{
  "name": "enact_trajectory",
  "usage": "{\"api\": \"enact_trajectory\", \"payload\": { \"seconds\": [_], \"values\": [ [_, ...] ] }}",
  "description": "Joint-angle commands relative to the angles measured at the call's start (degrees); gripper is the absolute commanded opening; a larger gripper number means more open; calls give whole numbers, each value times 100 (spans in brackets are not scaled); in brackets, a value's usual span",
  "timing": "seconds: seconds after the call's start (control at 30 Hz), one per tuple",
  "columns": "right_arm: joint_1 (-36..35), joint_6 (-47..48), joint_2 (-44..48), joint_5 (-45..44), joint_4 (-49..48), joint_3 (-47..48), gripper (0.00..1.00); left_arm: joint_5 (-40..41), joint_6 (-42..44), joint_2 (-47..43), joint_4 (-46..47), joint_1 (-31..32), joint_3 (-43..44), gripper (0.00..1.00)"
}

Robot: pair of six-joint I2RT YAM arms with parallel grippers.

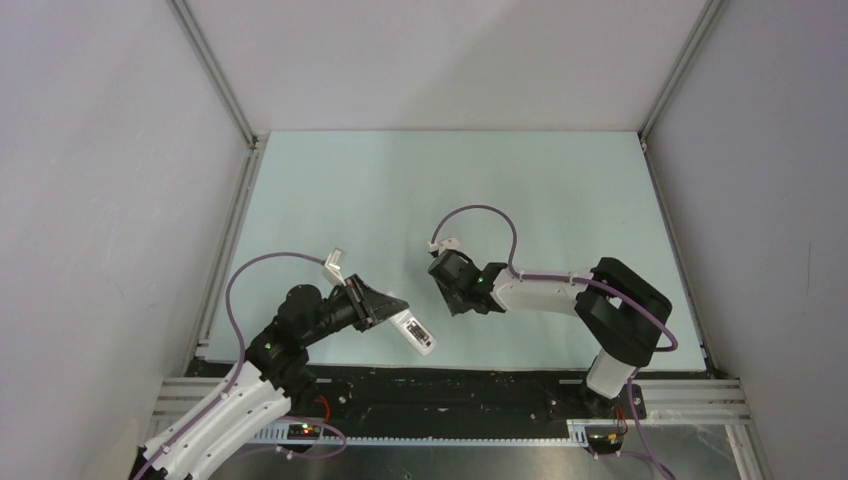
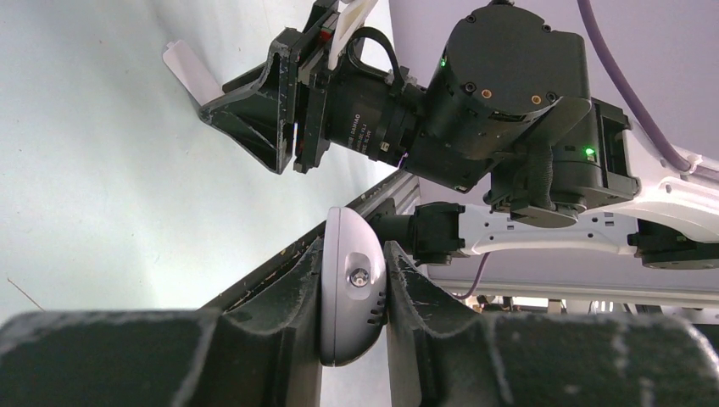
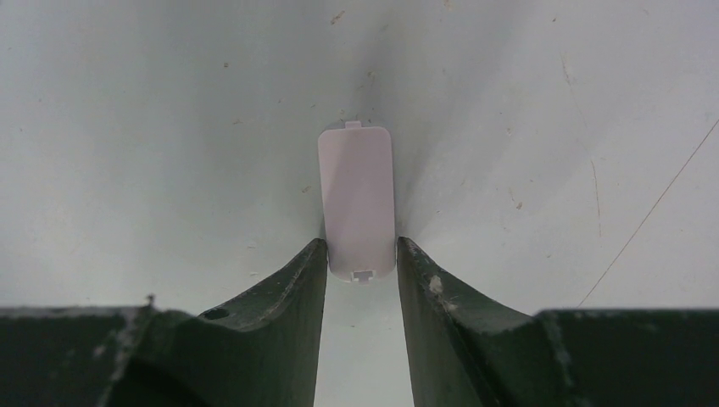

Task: Load the batteries into the remote control
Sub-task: Pick up the battery cover at the center of the board.

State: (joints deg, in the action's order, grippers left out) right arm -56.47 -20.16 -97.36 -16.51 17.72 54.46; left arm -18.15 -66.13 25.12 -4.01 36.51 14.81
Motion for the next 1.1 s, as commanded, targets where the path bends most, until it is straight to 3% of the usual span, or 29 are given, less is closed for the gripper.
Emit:
{"api": "enact_trajectory", "payload": {
  "seconds": [0.0,0.43,0.63,0.9,1.07],
  "values": [
    [-107,-182,-290,43,658,-76,40,28,-40,-15,211,6,252,0],
    [-283,-325,27,-278,671,-81,27,58,-66,-3,209,9,233,0],
    [-329,-392,631,-528,771,-95,0,85,-51,13,208,8,258,0],
    [-310,-377,2320,-567,1202,-371,0,229,-71,47,208,13,278,0],
    [-949,206,3547,-504,1300,-329,0,472,-186,-39,231,13,313,0]
  ]
}}
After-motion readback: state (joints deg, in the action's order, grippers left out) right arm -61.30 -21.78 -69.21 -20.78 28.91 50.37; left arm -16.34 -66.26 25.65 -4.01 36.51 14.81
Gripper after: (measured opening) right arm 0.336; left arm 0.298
